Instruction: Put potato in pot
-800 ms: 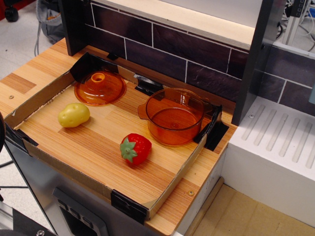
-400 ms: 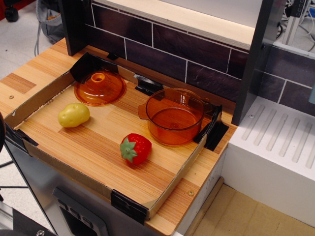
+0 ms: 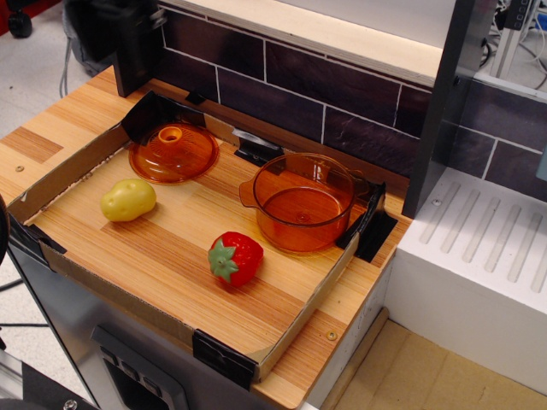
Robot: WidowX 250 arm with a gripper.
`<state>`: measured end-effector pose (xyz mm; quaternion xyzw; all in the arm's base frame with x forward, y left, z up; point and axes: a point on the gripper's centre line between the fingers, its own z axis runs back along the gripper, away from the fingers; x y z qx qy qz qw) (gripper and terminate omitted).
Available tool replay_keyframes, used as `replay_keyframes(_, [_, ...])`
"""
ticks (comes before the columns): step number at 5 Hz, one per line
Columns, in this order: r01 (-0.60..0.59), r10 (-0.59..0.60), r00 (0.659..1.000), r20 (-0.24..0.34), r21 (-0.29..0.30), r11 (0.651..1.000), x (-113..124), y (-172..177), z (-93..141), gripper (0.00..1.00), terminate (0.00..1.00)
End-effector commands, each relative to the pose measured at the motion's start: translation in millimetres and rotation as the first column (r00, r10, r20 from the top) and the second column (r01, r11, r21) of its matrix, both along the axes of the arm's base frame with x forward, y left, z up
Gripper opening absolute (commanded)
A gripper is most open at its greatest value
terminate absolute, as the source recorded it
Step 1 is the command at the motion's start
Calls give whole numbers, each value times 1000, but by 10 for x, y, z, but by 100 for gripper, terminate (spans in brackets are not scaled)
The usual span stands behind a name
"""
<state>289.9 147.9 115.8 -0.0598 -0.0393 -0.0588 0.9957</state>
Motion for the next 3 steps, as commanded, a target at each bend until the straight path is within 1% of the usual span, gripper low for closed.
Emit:
replay_keyframes(1, [141,-141,990,6,4,990,-263,22,-79,100,0])
replay_keyframes(2, [160,-160,987,-11,-6,987,-321,11,-279,100,0])
replay_keyframes(3, [198,-197,980,-24,14,980,-392,-15,-488,100,0])
